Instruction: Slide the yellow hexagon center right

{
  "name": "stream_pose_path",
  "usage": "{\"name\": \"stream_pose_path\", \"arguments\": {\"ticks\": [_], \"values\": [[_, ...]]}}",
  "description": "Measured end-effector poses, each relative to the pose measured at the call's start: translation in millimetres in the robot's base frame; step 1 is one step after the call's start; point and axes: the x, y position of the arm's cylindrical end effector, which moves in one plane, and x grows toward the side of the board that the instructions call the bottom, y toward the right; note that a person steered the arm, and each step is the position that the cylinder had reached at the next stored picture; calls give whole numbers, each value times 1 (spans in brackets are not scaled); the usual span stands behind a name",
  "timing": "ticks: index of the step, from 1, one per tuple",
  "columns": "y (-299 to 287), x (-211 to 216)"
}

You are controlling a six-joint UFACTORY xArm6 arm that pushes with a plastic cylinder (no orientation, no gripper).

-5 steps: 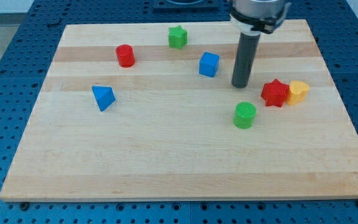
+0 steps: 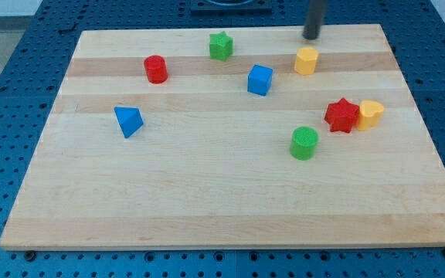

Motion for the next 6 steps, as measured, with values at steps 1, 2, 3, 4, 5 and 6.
{"name": "stream_pose_path", "arguments": {"ticks": [1, 2, 3, 4, 5, 6], "values": [[-56, 7], [-69, 33], [-53, 52], [-28, 66], [16, 75], [61, 86]]}}
